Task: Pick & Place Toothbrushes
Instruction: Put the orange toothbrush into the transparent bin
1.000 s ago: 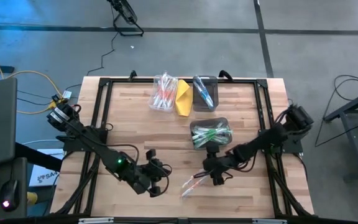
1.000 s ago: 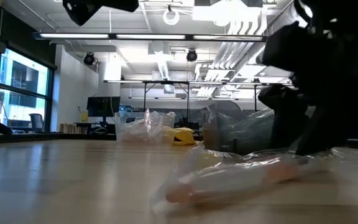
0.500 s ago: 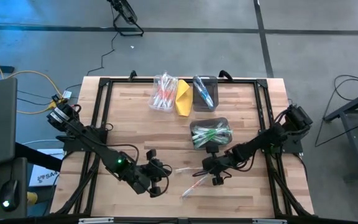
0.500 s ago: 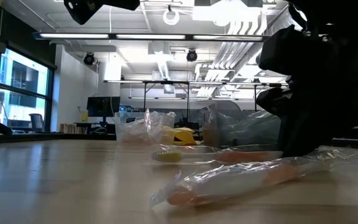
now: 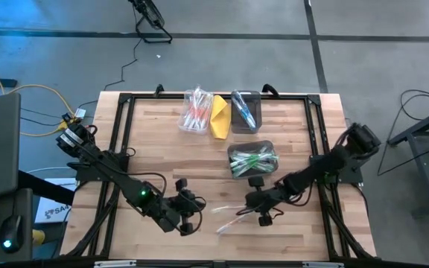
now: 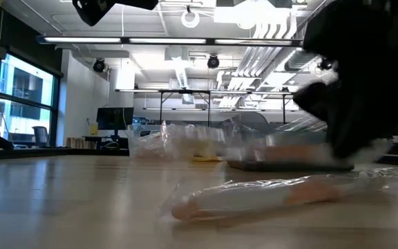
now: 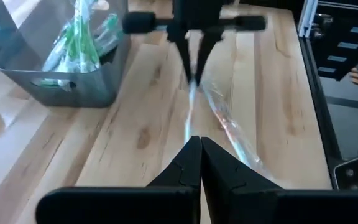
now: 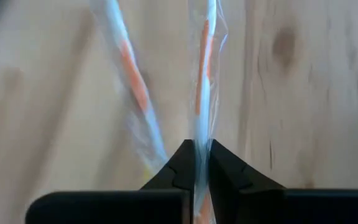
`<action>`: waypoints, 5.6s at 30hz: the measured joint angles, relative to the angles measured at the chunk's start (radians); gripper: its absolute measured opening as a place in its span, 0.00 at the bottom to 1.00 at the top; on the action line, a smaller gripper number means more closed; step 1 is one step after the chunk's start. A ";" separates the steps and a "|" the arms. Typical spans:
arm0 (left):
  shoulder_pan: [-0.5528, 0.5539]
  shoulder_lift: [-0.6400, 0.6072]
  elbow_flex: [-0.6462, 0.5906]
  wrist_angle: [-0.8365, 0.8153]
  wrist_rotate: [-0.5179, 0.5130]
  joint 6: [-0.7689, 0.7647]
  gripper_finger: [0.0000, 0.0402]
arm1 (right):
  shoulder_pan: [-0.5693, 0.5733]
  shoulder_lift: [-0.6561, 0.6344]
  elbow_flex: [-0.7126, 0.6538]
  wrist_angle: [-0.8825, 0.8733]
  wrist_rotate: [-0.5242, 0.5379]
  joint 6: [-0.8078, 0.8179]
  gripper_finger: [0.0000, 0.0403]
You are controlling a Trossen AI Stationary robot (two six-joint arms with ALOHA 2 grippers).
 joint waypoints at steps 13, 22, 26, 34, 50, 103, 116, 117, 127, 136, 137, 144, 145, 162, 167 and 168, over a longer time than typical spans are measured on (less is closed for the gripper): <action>0.109 -0.205 0.003 0.052 -0.027 0.234 0.00 | 0.018 -0.398 0.000 -0.001 0.088 -0.055 0.04; 0.202 -0.231 0.002 0.153 0.027 0.365 0.00 | 0.017 -0.532 0.001 0.178 0.277 -0.251 0.04; 0.234 -0.231 0.002 0.262 0.179 0.441 0.03 | 0.017 -0.531 0.002 0.249 0.278 -0.333 0.04; 0.249 -0.215 0.002 0.494 0.342 0.615 0.30 | 0.015 -0.523 0.002 0.340 0.281 -0.361 0.04; 0.269 -0.131 0.001 0.670 0.363 0.677 0.44 | -0.027 -0.389 0.002 0.454 0.277 -0.373 0.04; 0.271 -0.216 0.001 0.468 0.065 0.721 0.03 | 0.065 -0.464 0.002 0.112 0.601 -0.255 0.79; 0.611 -0.294 0.002 0.088 0.021 0.519 0.03 | 0.080 -0.472 0.002 -0.030 0.641 -0.053 0.73; 0.652 -0.293 0.002 0.070 0.060 0.498 0.03 | 0.080 -0.472 0.002 -0.033 0.642 -0.046 0.72; 1.012 -0.282 0.002 0.008 0.305 0.376 0.03 | 0.080 -0.472 0.002 -0.080 0.639 0.034 0.71; 1.228 -0.174 0.002 0.006 0.554 0.250 0.03 | 0.080 -0.472 0.002 -0.086 0.639 0.052 0.71; 1.236 -0.152 0.002 0.003 0.569 0.238 0.03 | 0.080 -0.472 0.002 -0.087 0.639 0.052 0.71; 1.238 -0.026 0.001 0.010 0.607 0.166 0.03 | 0.080 -0.472 0.002 -0.097 0.609 0.052 0.71; 1.238 -0.012 0.001 0.013 0.613 0.150 0.03 | 0.080 -0.472 0.002 -0.098 0.604 0.052 0.71; 1.238 0.024 0.001 0.009 0.590 -0.005 0.49 | 0.080 -0.471 0.002 -0.111 0.570 0.077 0.71; 1.238 0.021 0.001 0.016 0.603 -0.005 0.54 | 0.080 -0.471 0.002 -0.111 0.570 0.078 0.71; 1.240 0.017 0.001 0.016 0.604 -0.008 0.54 | 0.080 -0.471 0.002 -0.111 0.570 0.078 0.71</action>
